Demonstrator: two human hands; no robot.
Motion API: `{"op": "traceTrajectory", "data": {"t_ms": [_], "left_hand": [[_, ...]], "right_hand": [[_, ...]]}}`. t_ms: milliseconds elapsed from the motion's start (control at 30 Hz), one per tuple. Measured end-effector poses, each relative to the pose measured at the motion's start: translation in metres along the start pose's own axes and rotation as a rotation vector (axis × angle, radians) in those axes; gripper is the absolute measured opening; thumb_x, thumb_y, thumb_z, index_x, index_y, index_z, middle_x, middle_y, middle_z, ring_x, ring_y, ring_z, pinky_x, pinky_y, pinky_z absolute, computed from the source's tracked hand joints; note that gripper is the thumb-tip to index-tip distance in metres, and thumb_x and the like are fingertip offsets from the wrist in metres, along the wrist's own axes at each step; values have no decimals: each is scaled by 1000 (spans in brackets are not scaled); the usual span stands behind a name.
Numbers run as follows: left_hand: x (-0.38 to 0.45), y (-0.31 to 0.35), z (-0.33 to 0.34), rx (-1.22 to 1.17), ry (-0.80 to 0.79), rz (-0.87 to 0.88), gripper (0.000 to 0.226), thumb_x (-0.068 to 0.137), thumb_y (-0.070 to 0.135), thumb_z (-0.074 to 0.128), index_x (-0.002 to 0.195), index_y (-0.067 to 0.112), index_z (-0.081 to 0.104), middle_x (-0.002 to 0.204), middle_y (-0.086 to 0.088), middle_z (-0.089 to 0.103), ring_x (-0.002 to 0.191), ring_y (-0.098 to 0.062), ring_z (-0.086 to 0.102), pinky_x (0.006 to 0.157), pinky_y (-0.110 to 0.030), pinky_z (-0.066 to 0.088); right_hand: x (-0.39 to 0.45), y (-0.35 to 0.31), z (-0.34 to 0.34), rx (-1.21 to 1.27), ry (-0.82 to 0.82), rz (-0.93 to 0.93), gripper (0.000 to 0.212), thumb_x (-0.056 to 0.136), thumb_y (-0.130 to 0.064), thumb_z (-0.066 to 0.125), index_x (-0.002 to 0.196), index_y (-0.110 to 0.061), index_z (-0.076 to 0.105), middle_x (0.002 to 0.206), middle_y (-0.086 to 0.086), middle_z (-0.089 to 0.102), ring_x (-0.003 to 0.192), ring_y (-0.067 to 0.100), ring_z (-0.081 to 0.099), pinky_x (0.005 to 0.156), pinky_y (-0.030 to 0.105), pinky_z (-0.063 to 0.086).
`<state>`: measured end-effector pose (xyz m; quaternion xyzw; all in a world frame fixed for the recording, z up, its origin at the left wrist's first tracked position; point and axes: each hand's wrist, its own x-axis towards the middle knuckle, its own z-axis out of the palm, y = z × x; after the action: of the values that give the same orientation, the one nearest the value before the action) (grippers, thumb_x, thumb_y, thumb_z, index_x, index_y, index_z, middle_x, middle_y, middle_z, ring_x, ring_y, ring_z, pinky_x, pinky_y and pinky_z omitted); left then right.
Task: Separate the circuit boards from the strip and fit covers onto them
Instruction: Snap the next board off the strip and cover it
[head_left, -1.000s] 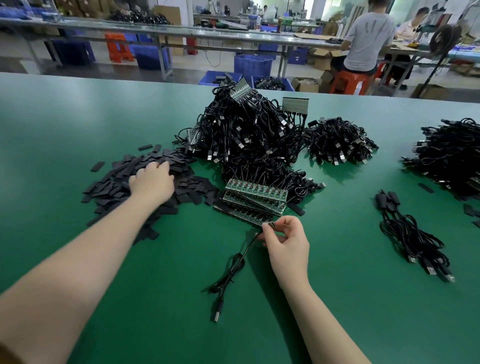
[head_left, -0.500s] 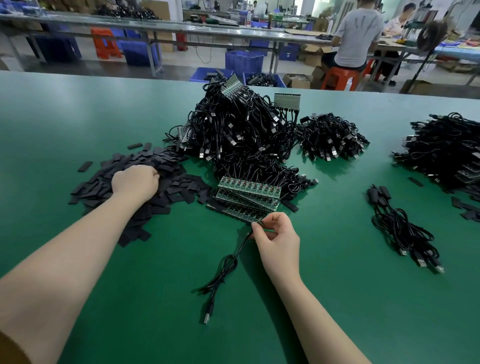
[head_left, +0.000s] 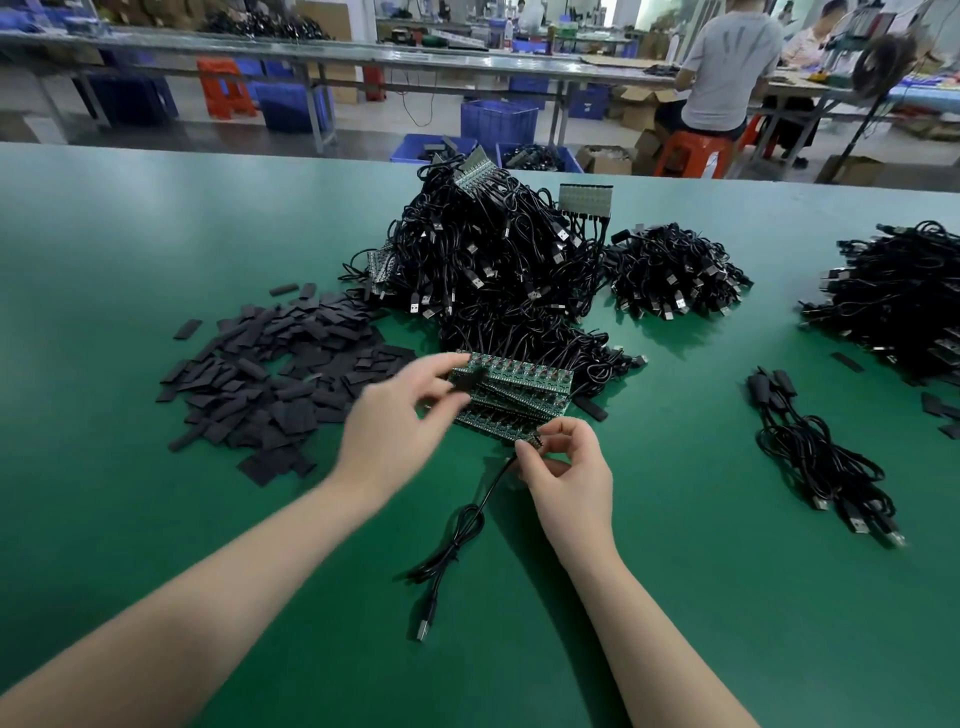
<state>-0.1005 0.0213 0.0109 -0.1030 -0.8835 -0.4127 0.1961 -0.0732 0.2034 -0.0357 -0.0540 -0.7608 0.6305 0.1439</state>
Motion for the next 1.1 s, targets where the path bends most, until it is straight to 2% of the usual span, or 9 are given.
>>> {"op": "traceTrajectory", "data": {"t_ms": [67, 133, 200, 267, 400, 567, 700, 833, 1100], "left_hand": [[-16, 10, 20, -158, -75, -147, 37, 87, 34, 71, 123, 38, 63, 94, 22, 69, 69, 4, 65, 68, -8, 49], [-25, 18, 39, -293, -95, -286, 16, 88, 28, 71, 103, 34, 71, 91, 22, 70, 82, 12, 63, 74, -5, 45], [-30, 26, 52, -297, -122, -324, 10, 92, 26, 65, 90, 36, 65, 87, 21, 69, 83, 5, 64, 73, -10, 45], [-35, 32, 61, -278, -144, -341, 7, 97, 27, 56, 96, 32, 62, 93, 16, 67, 90, -5, 62, 76, -18, 46], [-41, 34, 67, -81, -113, -223, 13, 101, 33, 43, 108, 31, 55, 106, 13, 62, 95, -10, 57, 78, -35, 48], [-28, 25, 55, 71, -162, 0, 14, 101, 34, 43, 109, 32, 54, 104, 11, 61, 89, -13, 57, 71, -33, 47], [-11, 10, 40, 182, -275, 112, 16, 99, 34, 47, 108, 34, 60, 102, 16, 63, 91, -6, 58, 67, -27, 45], [-15, 2, 41, 223, -295, 72, 18, 99, 38, 45, 110, 39, 60, 101, 18, 64, 90, -4, 57, 66, -26, 45], [-42, -1, 49, 82, -155, 33, 30, 93, 43, 56, 123, 38, 59, 87, 17, 58, 84, -4, 55, 70, -28, 50]], "right_hand": [[0, 1, 1, 17, -17, 2, 23, 87, -18, 73, 89, -36, 60, 80, -6, 63, 73, 22, 67, 67, 30, 54], [1, 2, 1, 22, -29, 1, 20, 85, -16, 75, 84, -32, 62, 77, -7, 66, 74, 21, 68, 69, 31, 55], [1, 4, 1, 14, -25, 1, 18, 83, -15, 75, 80, -28, 63, 76, -11, 68, 71, 14, 66, 66, 23, 53], [1, 5, 1, 27, -19, 11, 18, 82, -13, 74, 78, -27, 63, 74, -13, 68, 66, 7, 63, 63, 16, 49], [1, 2, 0, 58, -33, 25, 26, 82, -17, 75, 78, -40, 62, 72, -17, 66, 63, -1, 59, 59, 11, 45], [0, 1, -1, 162, -104, 72, 18, 86, -15, 72, 99, -24, 62, 71, -9, 67, 65, 7, 60, 60, 19, 49], [-1, -2, -3, 258, -104, 66, 11, 90, -12, 69, 94, -22, 66, 71, -3, 68, 65, 10, 63, 63, 22, 52], [0, -3, -4, 218, -67, 44, 10, 89, -15, 72, 83, -23, 72, 74, -6, 71, 67, 7, 65, 63, 18, 50], [0, -5, -7, 318, -13, 103, 6, 92, -12, 68, 87, -14, 67, 72, -4, 70, 63, 8, 66, 58, 17, 50]]}}
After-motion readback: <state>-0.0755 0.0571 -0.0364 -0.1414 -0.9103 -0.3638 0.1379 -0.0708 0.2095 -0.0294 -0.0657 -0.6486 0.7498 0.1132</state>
